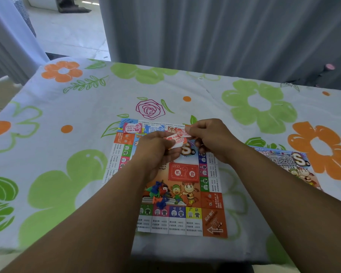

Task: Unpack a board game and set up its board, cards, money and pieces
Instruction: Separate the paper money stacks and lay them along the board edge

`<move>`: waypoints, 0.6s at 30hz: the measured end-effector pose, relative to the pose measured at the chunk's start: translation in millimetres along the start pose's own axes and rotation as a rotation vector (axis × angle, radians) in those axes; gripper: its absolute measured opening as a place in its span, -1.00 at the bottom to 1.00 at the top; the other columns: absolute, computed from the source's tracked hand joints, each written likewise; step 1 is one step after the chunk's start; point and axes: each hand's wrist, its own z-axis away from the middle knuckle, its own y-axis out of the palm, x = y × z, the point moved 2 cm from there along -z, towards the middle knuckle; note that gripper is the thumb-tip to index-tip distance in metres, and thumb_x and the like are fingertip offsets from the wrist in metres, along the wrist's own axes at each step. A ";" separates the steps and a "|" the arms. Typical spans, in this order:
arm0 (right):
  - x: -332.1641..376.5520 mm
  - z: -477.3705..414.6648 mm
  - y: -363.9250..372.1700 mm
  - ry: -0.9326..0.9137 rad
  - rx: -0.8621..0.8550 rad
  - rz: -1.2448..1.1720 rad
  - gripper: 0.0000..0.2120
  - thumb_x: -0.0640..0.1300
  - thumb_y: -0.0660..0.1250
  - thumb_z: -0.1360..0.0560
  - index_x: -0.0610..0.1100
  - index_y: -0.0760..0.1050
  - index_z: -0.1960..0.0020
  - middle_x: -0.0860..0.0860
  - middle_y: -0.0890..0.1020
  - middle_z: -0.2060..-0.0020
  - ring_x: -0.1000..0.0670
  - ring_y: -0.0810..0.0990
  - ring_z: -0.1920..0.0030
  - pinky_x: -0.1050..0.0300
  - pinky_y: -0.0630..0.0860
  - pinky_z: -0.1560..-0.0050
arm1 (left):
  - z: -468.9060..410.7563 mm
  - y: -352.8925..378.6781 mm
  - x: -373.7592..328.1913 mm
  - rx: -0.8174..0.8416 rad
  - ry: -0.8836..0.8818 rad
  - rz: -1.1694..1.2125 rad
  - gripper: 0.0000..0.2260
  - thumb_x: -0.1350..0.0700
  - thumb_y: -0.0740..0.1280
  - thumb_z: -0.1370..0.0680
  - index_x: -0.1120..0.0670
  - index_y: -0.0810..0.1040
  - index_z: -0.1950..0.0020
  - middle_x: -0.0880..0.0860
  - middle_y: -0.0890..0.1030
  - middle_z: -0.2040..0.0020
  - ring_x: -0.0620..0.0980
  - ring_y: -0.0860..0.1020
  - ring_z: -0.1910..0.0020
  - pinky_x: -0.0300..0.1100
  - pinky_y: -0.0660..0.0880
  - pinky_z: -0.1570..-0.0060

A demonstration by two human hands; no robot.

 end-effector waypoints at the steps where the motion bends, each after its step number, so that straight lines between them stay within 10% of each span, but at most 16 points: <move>1: -0.2 0.2 -1.2 0.001 0.000 -0.011 -0.84 -0.08 0.44 -0.55 -0.18 0.61 0.10 0.00 0.60 0.44 0.06 0.50 0.47 0.18 0.45 0.46 | -0.4 0.3 0.8 -0.001 0.005 -0.001 -0.82 0.35 0.31 -0.58 0.20 0.55 -0.16 0.24 0.67 -0.02 0.07 0.69 0.21 -0.19 0.62 0.27; 18: -0.1 -0.8 -3.7 0.061 -0.008 -0.074 -0.83 -0.11 0.45 -0.53 -0.24 0.60 0.07 -0.06 0.62 0.40 0.06 0.50 0.46 0.19 0.44 0.46 | -1.6 6.0 3.7 0.000 0.001 -0.047 -0.89 0.16 0.36 -0.60 0.20 0.57 -0.05 0.19 0.67 0.15 -0.02 0.62 0.36 -0.21 0.60 0.34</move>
